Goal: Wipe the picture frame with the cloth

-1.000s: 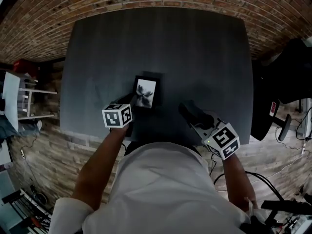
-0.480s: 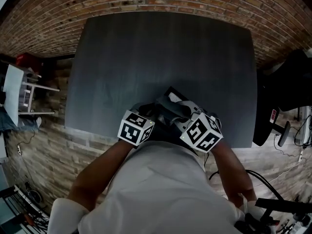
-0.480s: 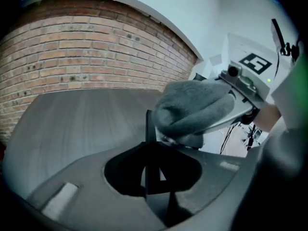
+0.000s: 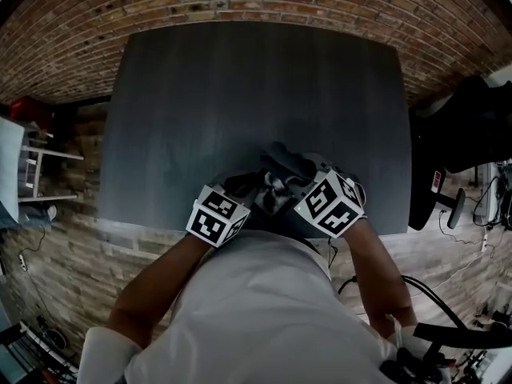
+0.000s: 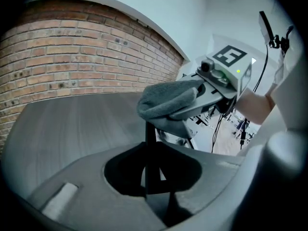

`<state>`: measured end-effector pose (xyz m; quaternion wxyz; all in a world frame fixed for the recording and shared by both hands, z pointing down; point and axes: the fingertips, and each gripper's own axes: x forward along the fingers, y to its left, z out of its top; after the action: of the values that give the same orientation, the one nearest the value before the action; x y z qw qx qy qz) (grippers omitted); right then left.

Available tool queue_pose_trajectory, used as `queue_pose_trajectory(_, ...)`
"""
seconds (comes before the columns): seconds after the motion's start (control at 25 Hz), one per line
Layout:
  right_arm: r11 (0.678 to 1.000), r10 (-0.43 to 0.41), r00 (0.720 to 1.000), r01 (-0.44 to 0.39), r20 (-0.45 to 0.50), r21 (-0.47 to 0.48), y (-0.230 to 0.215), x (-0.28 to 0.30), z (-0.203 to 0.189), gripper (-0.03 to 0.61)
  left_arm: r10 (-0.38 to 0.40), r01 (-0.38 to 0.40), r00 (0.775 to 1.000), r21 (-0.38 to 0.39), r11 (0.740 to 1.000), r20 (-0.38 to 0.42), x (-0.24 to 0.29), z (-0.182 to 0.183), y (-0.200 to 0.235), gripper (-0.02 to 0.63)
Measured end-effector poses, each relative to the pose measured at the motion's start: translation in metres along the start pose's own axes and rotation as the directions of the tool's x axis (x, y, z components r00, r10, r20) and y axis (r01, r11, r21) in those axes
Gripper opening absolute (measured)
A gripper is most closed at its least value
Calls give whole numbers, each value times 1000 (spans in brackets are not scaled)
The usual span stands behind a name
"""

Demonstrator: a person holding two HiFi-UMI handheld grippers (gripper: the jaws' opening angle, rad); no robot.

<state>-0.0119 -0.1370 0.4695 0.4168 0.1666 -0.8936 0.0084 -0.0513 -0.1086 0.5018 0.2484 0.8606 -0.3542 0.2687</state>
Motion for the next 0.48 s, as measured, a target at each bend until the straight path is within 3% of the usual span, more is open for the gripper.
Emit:
queue_pose_trajectory(0.2,995,-71,997,72,-9,72,-20,-9,-5,81,-12,11,1000,26,1000,14,-5,4,6,75)
queue_pose_trajectory(0.48,990,-92,995,97,-45,101,-19,-22,-16,80,-3,2,1000,13,1000,23,-12,7,20,76)
